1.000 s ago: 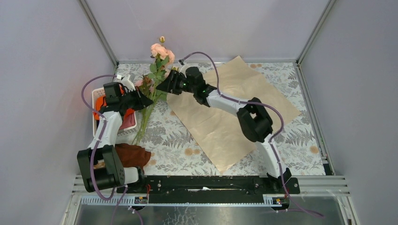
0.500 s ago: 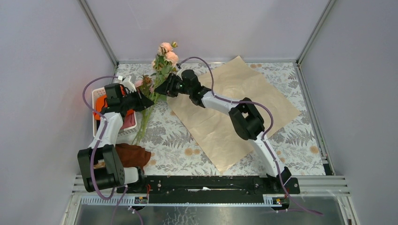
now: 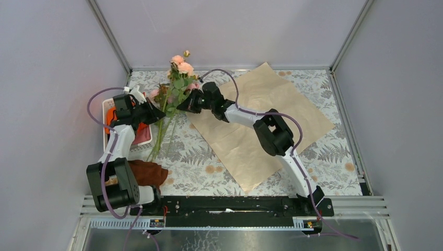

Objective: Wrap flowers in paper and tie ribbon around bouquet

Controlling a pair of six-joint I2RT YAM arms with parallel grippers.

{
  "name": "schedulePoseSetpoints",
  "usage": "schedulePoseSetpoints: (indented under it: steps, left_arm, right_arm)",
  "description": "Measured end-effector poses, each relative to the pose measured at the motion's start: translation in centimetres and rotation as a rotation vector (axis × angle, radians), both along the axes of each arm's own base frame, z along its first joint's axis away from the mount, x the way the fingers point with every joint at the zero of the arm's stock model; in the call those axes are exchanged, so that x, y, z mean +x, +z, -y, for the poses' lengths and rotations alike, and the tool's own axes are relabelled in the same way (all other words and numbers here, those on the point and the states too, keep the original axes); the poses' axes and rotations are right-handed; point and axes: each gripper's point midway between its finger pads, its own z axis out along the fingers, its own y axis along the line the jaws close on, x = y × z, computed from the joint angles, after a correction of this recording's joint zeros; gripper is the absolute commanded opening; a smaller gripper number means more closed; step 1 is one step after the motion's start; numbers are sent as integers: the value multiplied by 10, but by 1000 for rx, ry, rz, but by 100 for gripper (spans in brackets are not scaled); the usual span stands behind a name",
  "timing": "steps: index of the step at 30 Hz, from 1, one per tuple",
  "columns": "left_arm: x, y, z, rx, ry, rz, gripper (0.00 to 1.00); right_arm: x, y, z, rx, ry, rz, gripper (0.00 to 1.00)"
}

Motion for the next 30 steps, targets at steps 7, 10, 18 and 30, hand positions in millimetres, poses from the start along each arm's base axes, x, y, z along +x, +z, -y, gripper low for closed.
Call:
schedulePoseSetpoints:
  steps: [7,10,18,30]
  left_arm:
    - [14,6,-43,45,165,5,0]
    - [17,-2,-46,42,180,-16,0]
    - [17,-3,-46,38,183,-21,0]
    - [12,18,-39,53,156,35,0]
  right_arm:
    - [-12,-7,49,-205,-4,60,0]
    - [-12,32,83,-229,-32,123,0]
    - [50,107,265,-457,-285,237,0]
    - [50,-103,374,-1002,-272,-222,68]
